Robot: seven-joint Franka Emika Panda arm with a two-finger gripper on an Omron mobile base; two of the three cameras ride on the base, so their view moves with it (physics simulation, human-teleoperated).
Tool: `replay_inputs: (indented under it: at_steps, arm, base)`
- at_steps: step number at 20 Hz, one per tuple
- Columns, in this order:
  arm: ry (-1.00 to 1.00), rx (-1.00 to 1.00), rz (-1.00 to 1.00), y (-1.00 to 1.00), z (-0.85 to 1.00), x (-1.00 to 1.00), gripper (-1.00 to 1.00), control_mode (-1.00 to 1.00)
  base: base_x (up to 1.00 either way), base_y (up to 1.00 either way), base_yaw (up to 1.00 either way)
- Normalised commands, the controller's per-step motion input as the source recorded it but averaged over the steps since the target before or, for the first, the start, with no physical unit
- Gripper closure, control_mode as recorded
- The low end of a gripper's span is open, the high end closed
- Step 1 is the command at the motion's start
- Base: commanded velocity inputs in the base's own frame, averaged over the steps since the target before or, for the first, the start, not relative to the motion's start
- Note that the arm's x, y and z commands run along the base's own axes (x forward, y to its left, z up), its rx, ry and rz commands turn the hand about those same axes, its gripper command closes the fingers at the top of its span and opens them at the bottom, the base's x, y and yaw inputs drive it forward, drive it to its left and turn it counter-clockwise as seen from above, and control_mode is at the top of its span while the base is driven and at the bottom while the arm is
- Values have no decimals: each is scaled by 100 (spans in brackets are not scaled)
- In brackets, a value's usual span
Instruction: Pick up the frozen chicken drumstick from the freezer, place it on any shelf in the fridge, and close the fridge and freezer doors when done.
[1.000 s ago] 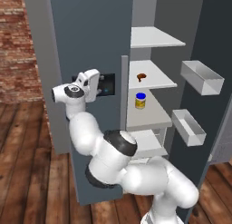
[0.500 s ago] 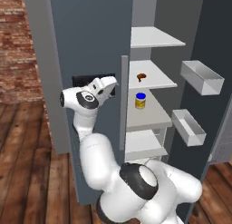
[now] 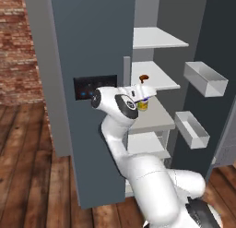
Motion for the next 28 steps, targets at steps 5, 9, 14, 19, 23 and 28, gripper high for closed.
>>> replay_inputs:
  at_steps: [5, 9, 14, 19, 23, 28]
  arm:
    - [-37, 34, 0, -100, 8, -100, -100, -100]
    - [-37, 33, 0, -100, 0, -100, -100, -100]
    - [-34, 32, 0, -100, 6, -100, -100, -100]
    - [-34, 35, 0, -100, 5, -100, -100, -100]
    - [-35, 36, 1, -100, -9, -69, -100, -100]
    - [-32, 35, 7, -100, -52, 0, -100, -100]
  base:
    - [0, 0, 0]
    - [0, 0, 0]
    - [0, 0, 0]
    - [0, 0, 0]
    - [0, 0, 0]
    - [0, 0, 0]
